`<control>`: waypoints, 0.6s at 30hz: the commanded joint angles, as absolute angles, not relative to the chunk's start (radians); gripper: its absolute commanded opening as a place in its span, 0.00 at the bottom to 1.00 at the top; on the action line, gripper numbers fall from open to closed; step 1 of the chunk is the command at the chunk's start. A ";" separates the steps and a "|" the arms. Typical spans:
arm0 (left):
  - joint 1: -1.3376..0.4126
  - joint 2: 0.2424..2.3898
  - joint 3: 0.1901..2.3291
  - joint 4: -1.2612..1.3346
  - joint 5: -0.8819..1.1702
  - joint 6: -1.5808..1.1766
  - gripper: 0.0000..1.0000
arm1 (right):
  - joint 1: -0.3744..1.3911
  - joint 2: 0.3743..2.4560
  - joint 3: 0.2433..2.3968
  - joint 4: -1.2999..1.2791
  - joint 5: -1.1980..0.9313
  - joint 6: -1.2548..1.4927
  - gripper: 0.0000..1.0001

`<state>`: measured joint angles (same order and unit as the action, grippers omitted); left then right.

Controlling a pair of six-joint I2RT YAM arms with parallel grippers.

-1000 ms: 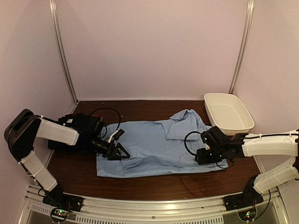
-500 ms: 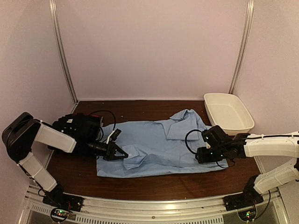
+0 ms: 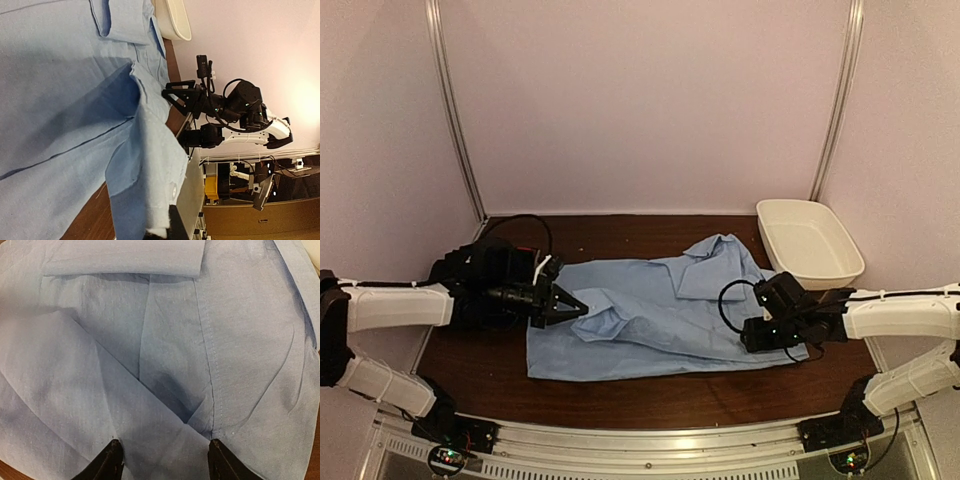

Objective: Fold and stack the long sleeve shirts
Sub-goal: Adjust the sleeve of the 1/3-folded shirt.

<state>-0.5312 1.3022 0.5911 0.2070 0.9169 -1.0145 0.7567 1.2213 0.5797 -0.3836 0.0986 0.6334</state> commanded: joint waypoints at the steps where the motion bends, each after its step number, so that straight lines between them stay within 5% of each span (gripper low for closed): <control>1: -0.539 1.277 0.563 0.201 0.927 -1.122 0.00 | 0.755 1.221 0.558 -0.349 0.117 0.629 0.60; 10: -0.557 1.326 0.482 0.228 0.866 -1.102 0.03 | 0.754 1.218 0.541 -0.334 0.111 0.631 0.60; 18: -0.557 1.483 0.622 -0.041 0.642 -0.807 0.13 | 0.758 1.203 0.548 -0.325 0.118 0.621 0.60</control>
<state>-0.5537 1.4277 0.5404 0.0925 0.7887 -0.9871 0.7567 1.2224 0.5465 -0.3462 0.0982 0.6319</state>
